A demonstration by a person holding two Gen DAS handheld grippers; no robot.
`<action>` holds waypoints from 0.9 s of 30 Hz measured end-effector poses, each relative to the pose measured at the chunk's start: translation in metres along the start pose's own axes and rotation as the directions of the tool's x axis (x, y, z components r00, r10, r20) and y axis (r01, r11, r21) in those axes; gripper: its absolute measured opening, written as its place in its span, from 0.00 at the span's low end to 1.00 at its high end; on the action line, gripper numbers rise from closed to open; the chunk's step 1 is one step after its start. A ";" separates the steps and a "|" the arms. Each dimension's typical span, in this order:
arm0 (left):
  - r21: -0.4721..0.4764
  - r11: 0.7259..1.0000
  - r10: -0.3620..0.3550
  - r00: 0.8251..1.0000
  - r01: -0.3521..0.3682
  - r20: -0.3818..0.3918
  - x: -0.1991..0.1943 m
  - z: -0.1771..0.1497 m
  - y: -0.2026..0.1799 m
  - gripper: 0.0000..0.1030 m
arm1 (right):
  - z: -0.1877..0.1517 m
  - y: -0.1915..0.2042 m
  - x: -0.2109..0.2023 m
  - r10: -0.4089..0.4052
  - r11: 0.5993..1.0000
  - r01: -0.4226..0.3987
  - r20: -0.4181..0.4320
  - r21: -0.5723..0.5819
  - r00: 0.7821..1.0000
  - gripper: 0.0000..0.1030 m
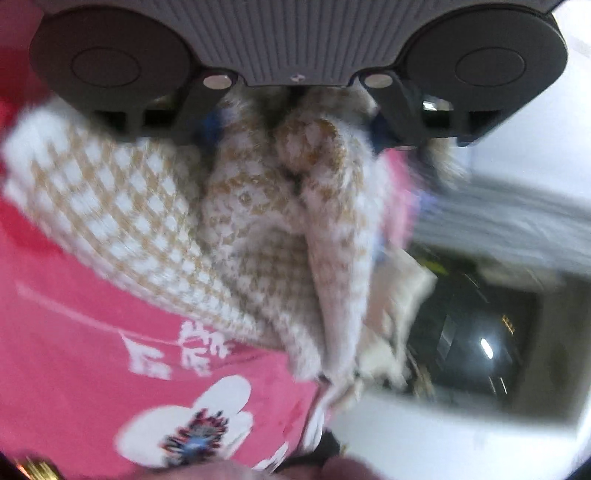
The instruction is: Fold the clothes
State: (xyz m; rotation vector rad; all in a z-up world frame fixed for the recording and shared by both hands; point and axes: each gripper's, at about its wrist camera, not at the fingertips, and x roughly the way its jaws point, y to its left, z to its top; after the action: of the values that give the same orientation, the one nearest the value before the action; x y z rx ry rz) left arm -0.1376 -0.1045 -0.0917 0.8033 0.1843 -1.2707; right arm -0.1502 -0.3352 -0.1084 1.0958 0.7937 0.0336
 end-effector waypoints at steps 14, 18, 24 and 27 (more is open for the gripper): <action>0.020 0.997 -0.078 0.997 0.078 -0.014 0.018 0.022 -0.012 0.31 | 0.008 -0.035 -0.030 0.009 1.000 -0.008 0.007 -0.024 1.000 0.53; 0.068 0.997 -0.026 1.000 0.026 0.008 0.018 0.020 -0.026 0.35 | 0.014 -0.036 -0.044 -0.014 0.999 0.015 0.012 -0.042 1.000 0.58; 0.063 0.997 0.032 0.999 -0.035 0.034 0.009 0.026 -0.025 0.43 | 0.010 0.045 -0.078 -0.200 0.877 0.255 0.172 -0.408 0.965 0.58; 0.087 0.996 0.021 0.999 -0.025 0.038 0.005 0.021 -0.026 0.44 | -0.004 0.085 -0.095 -0.192 0.754 0.372 0.359 -0.542 0.913 0.57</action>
State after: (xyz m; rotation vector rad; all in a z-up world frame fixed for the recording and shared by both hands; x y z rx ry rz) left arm -0.1656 -0.1235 -0.0901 0.8541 0.0896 -1.2781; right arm -0.1928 -0.3285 0.0120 0.3453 0.6160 -0.1233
